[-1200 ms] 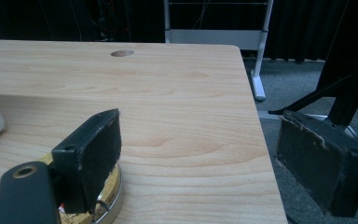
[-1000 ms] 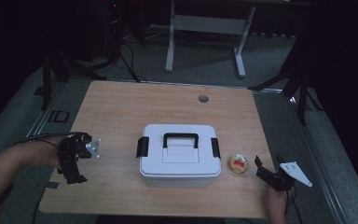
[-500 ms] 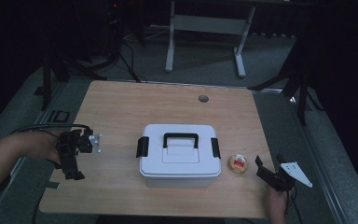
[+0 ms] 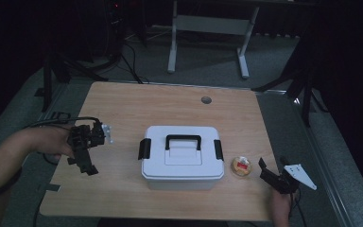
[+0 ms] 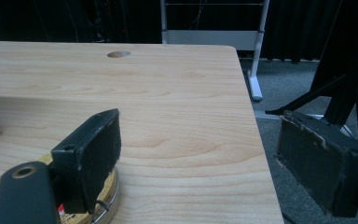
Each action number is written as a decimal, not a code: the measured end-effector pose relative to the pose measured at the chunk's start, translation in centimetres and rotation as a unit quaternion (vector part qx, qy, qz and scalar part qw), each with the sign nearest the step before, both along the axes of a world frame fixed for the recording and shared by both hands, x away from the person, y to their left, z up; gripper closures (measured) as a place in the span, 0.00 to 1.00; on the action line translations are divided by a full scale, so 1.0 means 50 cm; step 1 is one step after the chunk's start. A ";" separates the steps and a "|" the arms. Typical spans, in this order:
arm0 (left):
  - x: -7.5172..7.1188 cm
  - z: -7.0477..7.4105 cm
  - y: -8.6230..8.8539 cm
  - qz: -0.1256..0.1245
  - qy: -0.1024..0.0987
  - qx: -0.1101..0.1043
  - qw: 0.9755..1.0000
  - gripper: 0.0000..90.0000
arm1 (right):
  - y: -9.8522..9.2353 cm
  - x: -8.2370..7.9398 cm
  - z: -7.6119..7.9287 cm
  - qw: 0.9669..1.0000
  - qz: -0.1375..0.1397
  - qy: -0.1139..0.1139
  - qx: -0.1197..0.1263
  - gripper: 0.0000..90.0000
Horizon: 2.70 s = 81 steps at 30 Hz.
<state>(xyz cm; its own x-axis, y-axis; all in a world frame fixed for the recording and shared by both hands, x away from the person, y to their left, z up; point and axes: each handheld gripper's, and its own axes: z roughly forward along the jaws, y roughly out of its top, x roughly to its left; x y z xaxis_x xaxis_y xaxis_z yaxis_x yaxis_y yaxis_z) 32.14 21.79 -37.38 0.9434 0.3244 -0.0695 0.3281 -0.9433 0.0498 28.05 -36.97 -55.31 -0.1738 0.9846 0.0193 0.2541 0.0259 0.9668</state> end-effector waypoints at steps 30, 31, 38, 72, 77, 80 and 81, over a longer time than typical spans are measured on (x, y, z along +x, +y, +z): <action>0.065 0.039 -0.186 -0.072 -0.024 -0.019 0.997 0.17 | -0.001 0.000 0.000 1.000 0.006 -0.001 0.003 0.15; 0.067 0.040 -0.193 -0.072 -0.018 -0.021 0.997 0.17 | -0.001 -0.001 0.000 1.000 0.006 -0.001 0.003 0.15; 0.080 0.036 -0.235 -0.090 -0.014 -0.012 0.996 0.17 | -0.002 -0.001 0.000 1.000 0.007 -0.001 0.005 0.15; 0.118 0.012 -0.368 -0.144 -0.017 -0.003 0.989 0.50 | -0.004 -0.001 0.000 1.000 0.012 -0.003 0.011 0.15; 0.122 0.007 -0.378 -0.155 -0.021 0.001 0.988 0.63 | -0.004 -0.001 0.000 1.000 0.013 -0.004 0.012 0.15; 0.125 0.007 -0.380 -0.145 -0.021 0.007 0.989 0.72 | -0.004 -0.001 0.000 1.000 0.013 -0.003 0.012 0.15; 0.126 0.008 -0.381 -0.146 -0.021 0.008 0.989 0.76 | -0.003 -0.001 0.000 1.000 0.013 -0.003 0.012 0.15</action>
